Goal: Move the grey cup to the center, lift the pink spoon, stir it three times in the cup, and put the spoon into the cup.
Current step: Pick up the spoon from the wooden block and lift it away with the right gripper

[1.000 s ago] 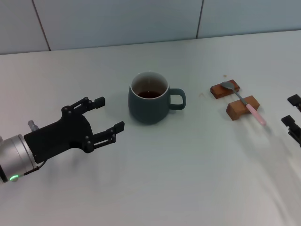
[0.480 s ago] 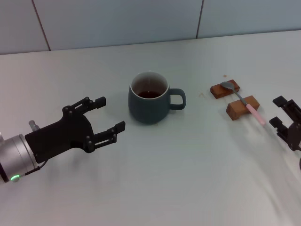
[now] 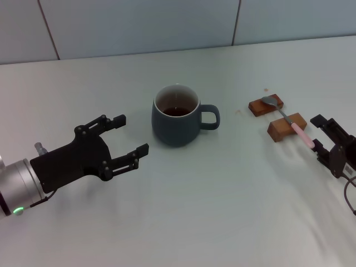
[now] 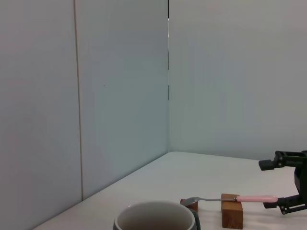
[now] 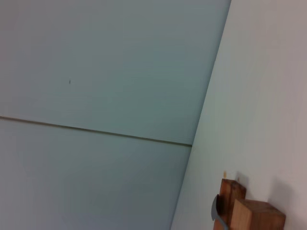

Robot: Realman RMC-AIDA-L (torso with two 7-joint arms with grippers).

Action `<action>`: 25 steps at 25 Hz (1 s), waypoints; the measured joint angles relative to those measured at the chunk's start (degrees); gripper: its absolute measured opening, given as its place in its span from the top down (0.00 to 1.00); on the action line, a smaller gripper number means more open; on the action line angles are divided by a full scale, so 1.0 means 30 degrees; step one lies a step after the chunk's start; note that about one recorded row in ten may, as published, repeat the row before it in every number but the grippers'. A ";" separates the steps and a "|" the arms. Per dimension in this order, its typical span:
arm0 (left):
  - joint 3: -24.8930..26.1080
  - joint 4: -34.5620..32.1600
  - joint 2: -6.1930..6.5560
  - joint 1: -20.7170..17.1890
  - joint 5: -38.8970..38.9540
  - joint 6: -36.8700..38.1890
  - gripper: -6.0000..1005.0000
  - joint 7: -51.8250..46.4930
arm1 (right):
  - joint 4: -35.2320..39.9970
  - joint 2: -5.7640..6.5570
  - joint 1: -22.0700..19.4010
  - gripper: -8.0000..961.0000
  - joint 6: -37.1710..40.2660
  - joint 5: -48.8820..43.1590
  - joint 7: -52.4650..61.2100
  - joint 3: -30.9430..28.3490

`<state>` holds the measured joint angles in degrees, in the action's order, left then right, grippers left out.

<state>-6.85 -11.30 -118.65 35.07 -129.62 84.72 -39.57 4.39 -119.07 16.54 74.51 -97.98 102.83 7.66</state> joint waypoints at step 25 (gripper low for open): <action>-0.0065 -0.0012 -0.0030 0.0000 -0.0007 0.0119 0.18 0.0098 | -0.0469 -0.0037 0.0253 0.31 -0.0748 -0.0037 -0.0197 0.0259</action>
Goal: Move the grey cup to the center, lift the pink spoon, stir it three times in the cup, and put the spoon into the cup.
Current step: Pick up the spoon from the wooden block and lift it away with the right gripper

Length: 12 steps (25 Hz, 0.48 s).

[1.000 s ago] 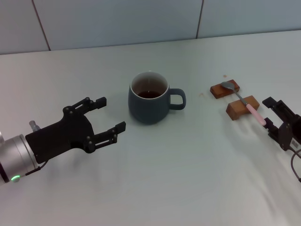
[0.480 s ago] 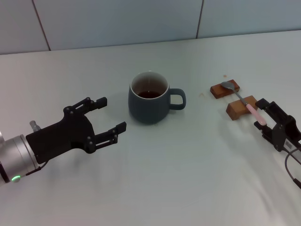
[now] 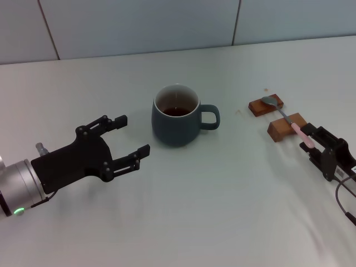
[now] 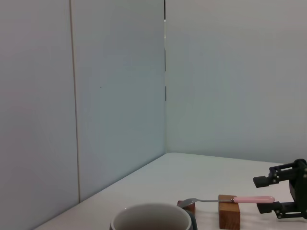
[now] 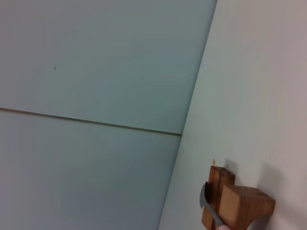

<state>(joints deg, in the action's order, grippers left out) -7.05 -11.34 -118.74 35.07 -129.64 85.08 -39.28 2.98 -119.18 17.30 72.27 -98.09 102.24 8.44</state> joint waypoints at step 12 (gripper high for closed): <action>-0.0205 0.0001 0.0000 0.0000 0.0001 0.0000 0.18 -0.0001 | 0.0003 0.0000 -0.0003 0.44 -0.0146 0.0024 0.0136 -0.0017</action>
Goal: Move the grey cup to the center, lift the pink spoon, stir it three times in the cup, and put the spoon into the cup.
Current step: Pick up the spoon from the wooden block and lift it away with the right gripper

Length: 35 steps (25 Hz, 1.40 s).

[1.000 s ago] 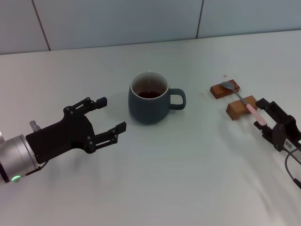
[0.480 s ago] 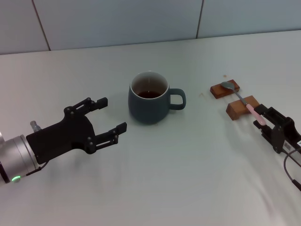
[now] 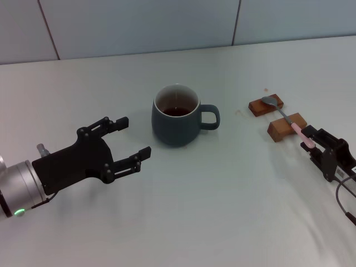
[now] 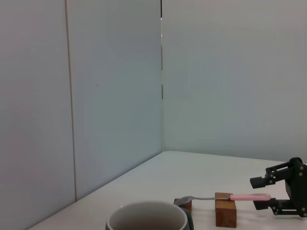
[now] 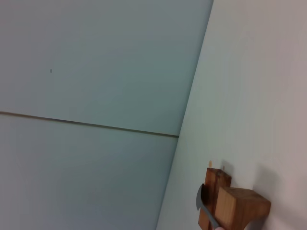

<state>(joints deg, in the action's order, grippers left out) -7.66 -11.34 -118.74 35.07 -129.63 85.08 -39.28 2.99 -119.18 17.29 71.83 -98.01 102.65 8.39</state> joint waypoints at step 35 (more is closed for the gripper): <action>-0.0024 0.0000 0.0000 0.0030 0.0000 0.0088 0.18 0.0030 | -0.0060 0.0000 -0.0082 0.77 -0.0088 0.0074 -0.0052 0.0102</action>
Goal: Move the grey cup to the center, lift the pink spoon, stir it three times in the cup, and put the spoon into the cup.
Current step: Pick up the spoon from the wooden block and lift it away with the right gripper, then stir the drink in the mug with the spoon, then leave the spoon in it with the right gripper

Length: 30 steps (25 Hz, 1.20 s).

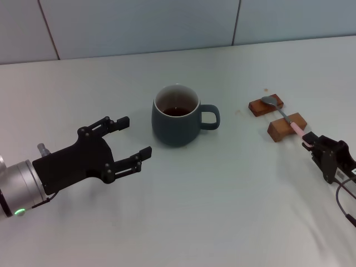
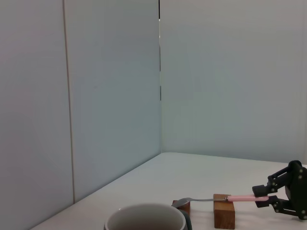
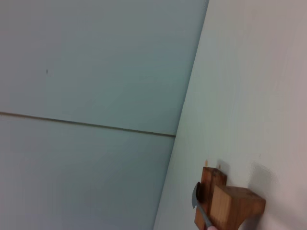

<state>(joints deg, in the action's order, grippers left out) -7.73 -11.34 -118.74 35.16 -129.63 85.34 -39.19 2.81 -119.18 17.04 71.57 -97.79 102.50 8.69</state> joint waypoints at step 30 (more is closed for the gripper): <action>-0.0677 -0.0148 0.0037 0.0037 0.0014 0.0089 0.19 -0.0213 | 1.0158 0.0034 -0.0588 0.87 0.9610 -0.0058 -0.2334 -0.0177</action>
<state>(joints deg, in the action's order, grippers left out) -9.77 -11.78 -118.63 35.27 -129.59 85.61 -39.83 33.28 -119.08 15.28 100.40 -97.97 95.49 8.16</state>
